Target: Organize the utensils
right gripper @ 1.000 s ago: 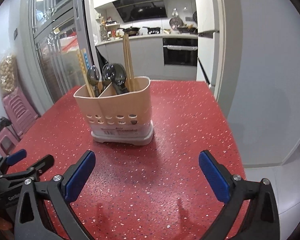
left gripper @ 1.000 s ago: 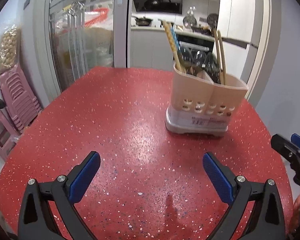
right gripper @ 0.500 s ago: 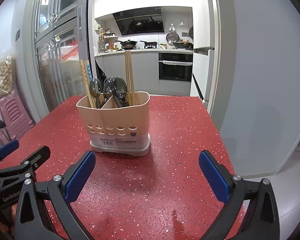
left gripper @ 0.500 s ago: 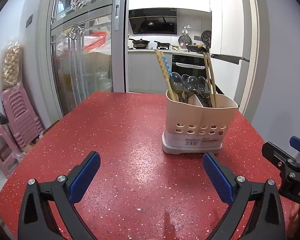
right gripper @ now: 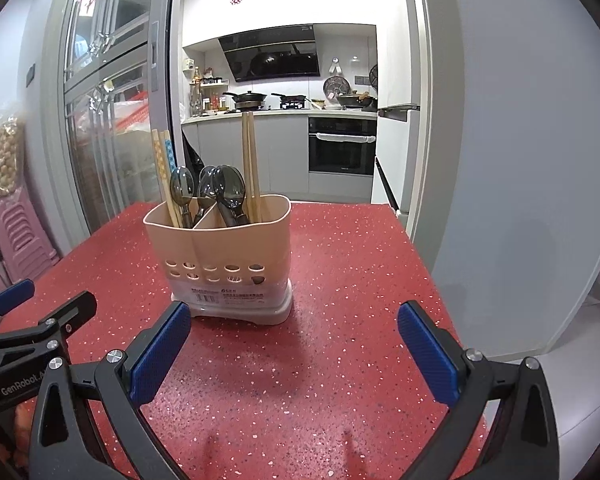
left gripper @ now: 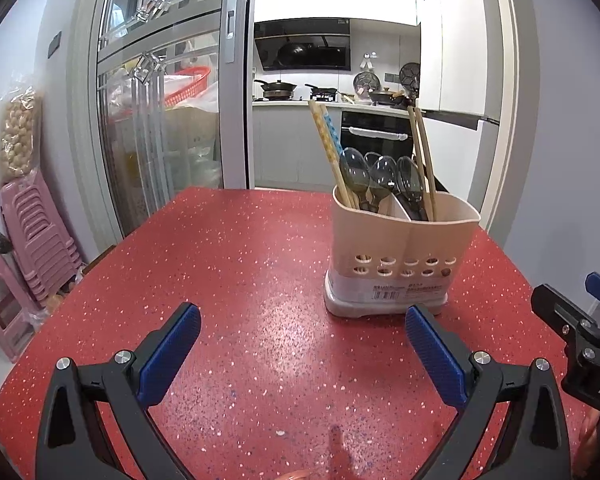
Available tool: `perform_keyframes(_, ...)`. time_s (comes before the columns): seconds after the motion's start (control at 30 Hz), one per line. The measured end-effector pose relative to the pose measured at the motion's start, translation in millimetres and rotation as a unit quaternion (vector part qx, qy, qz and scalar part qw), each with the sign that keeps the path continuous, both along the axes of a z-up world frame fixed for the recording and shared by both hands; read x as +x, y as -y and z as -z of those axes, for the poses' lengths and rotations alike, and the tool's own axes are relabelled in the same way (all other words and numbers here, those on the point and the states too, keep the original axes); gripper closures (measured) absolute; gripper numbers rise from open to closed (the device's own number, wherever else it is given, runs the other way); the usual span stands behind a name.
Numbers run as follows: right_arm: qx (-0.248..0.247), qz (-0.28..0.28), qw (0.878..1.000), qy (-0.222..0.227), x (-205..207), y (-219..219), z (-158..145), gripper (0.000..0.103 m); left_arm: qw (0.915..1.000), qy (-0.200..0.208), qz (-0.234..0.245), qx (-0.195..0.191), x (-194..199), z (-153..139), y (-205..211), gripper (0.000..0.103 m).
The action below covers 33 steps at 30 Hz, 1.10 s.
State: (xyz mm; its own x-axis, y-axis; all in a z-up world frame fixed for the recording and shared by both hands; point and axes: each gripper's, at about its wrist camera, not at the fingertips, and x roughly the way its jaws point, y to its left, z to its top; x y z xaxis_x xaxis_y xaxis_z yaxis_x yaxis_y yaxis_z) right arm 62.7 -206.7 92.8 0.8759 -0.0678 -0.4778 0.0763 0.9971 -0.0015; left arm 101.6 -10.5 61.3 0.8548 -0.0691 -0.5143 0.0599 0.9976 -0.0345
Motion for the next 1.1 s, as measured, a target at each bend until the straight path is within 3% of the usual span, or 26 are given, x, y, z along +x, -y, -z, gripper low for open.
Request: perform_keyframes(1.1, 0.009, 0.001, 1.000, -0.002, 6.5, 0.0, 0.7, 0.000, 1.0000, -0.002, -0.005, -0.001, 3.6, 2.1, -1.0, 0.000)
